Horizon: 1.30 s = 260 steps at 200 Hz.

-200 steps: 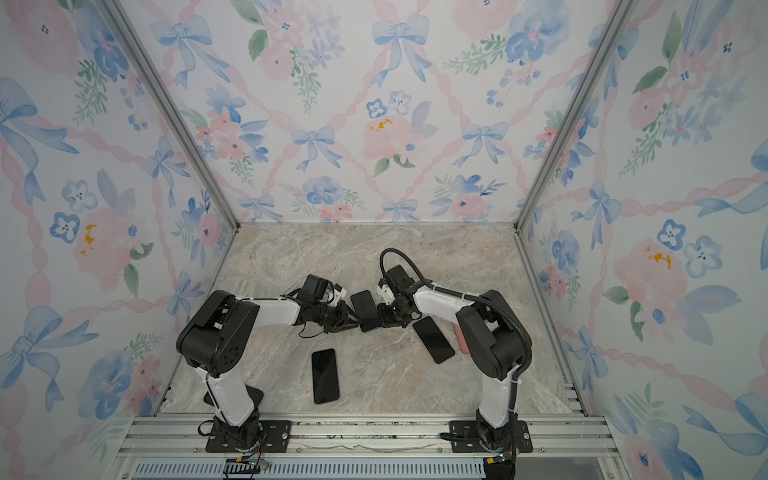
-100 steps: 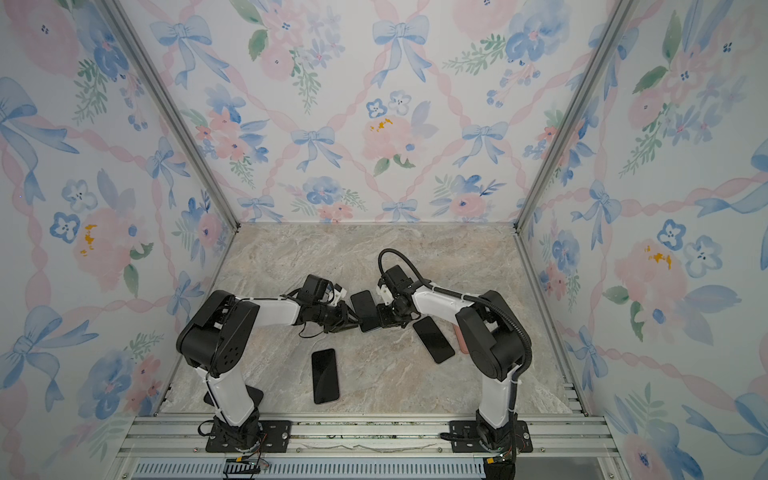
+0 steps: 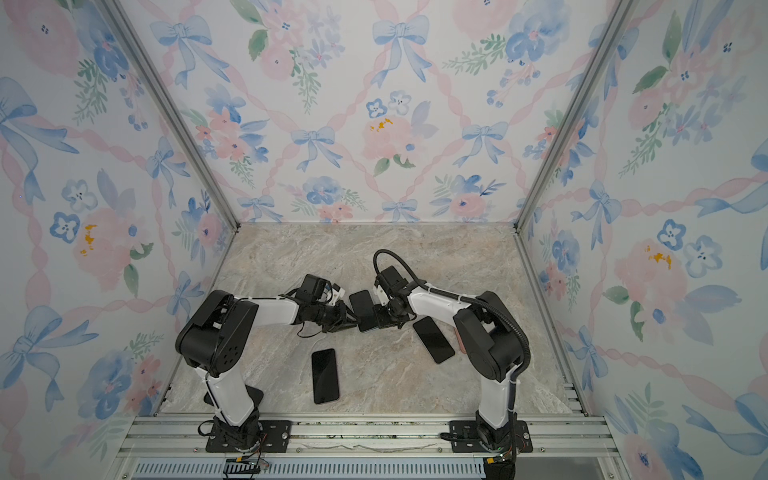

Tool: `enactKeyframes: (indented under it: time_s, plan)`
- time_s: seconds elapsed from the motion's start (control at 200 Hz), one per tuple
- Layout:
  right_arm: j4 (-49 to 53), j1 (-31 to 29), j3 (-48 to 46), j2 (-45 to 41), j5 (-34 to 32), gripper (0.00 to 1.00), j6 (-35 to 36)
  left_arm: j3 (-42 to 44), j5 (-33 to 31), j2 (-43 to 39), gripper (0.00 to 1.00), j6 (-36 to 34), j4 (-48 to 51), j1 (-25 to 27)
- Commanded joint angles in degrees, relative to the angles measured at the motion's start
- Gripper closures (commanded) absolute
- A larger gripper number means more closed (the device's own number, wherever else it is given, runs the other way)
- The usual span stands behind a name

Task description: Put the phone into the phone case

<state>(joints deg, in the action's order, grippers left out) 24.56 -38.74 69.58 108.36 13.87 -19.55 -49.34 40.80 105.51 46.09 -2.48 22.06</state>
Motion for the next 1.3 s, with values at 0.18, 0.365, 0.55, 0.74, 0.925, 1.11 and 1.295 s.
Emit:
enactKeyframes:
  time_s: [0.18,0.365,0.55,0.74,0.925,1.11,1.295]
  plan:
    - [1.0,-4.6,-0.34,6.65,2.36,0.87,0.13,0.57,-1.94,1.88,0.73,-2.65,3.3,-0.7]
    - [2.35,-5.1,0.71,7.53,0.66,0.89,0.14,0.04,-2.04,2.6,0.76,-2.93,3.53,-0.79]
    - [2.26,-5.52,1.0,8.45,0.9,0.9,-0.31,-0.23,-2.26,2.34,0.75,-3.49,4.3,-1.01]
    - [2.25,-5.25,0.47,7.85,0.71,0.9,-0.48,-0.67,-4.42,1.1,0.73,-6.26,8.67,-2.34]
    - [4.62,-4.62,2.01,4.74,-0.5,0.86,-0.15,-0.23,-4.79,0.11,0.73,-6.57,9.04,-3.19]
    - [5.15,-3.32,3.13,-0.43,-2.35,0.76,-1.34,0.16,-6.62,-2.91,0.67,-7.36,12.11,-3.16]
    - [1.63,-1.81,1.72,-0.81,-1.76,0.66,-4.15,-0.05,-6.87,-3.83,0.58,-7.53,14.32,-1.98]
